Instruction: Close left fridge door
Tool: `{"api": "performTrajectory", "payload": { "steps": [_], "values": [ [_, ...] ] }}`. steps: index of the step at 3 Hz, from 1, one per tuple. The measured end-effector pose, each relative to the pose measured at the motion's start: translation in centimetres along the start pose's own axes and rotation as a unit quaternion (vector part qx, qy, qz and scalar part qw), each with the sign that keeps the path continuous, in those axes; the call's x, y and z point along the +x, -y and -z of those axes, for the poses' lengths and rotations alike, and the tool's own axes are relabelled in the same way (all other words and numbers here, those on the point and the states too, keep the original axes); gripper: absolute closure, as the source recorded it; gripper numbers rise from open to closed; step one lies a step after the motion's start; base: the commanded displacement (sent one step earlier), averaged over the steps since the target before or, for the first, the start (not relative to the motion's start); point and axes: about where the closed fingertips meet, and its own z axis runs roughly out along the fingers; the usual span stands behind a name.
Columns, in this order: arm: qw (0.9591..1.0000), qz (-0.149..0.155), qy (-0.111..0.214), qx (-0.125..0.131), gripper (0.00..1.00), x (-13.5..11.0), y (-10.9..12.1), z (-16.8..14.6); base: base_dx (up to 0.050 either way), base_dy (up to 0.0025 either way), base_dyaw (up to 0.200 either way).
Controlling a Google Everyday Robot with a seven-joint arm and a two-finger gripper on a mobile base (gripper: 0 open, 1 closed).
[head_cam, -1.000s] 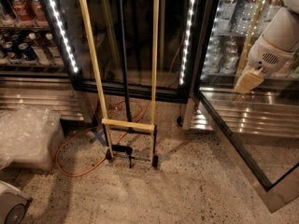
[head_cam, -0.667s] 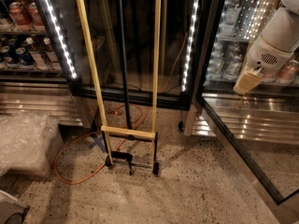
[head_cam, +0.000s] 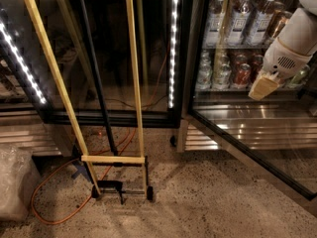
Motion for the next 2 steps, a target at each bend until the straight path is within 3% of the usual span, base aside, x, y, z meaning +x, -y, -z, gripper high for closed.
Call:
{"api": "performTrajectory", "payload": {
  "steps": [1,2],
  "values": [
    [1.0,0.0,0.0,0.0,1.0,0.0,0.0,0.0,0.045,-0.00189,-0.084],
    [1.0,0.0,0.0,0.0,1.0,0.0,0.0,0.0,0.05,-0.00008,0.002]
  ]
}}
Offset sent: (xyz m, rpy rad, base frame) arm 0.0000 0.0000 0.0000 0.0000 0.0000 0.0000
